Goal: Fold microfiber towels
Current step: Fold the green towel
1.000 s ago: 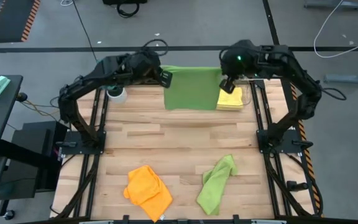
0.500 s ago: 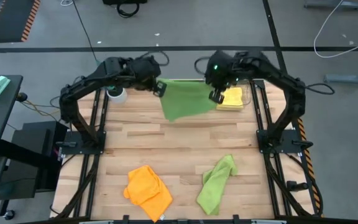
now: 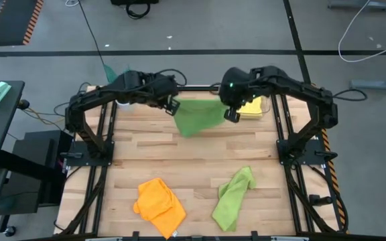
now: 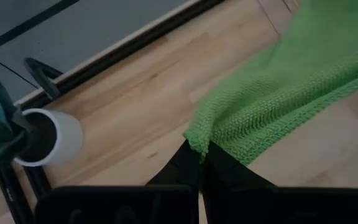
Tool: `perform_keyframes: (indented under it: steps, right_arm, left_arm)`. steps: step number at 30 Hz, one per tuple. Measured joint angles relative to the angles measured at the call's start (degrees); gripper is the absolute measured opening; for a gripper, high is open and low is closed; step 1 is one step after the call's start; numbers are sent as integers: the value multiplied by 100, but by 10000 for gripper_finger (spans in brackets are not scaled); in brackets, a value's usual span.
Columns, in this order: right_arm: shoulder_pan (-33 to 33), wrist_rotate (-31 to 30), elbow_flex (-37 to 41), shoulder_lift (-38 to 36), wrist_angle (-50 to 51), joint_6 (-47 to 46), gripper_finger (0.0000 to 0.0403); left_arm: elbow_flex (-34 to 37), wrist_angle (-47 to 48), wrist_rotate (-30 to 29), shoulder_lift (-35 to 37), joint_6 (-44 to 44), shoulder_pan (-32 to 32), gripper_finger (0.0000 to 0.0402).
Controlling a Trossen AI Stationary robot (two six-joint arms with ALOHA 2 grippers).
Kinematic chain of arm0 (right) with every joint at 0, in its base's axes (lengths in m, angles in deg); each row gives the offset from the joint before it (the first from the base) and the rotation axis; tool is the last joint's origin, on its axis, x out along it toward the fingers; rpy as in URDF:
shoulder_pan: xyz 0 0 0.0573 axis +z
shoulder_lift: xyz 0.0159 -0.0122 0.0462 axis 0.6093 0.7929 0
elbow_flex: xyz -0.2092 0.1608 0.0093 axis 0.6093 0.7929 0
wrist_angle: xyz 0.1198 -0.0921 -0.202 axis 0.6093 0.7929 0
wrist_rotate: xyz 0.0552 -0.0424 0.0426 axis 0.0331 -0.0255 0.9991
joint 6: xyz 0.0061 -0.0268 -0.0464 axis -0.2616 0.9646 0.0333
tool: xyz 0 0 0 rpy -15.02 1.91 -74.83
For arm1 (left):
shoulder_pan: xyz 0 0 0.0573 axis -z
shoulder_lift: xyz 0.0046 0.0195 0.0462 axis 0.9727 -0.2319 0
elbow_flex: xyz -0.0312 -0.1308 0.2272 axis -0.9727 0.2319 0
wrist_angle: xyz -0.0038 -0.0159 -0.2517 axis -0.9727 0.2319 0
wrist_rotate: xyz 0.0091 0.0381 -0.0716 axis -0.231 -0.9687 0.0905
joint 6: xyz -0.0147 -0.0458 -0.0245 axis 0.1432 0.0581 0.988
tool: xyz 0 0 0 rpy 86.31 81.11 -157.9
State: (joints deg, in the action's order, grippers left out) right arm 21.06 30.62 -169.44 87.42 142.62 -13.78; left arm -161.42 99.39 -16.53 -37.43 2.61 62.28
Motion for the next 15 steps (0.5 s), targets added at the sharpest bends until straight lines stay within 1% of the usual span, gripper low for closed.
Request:
perform_keyframes:
  steps: [7, 12, 15]
  right_arm:
    - [-451, 26, -961, 80, -49, 192, 0]
    - [-574, 73, -1543, 262, 0, 270, 0]
    - [-673, 163, -1652, 427, -3, 304, 0]
  left_arm:
    - [-525, -85, 1, 16, -545, -567, 6]
    - [-1225, -20, -84, 16, -813, -775, 6]
    - [-1686, 28, -106, 16, -895, -935, 6]
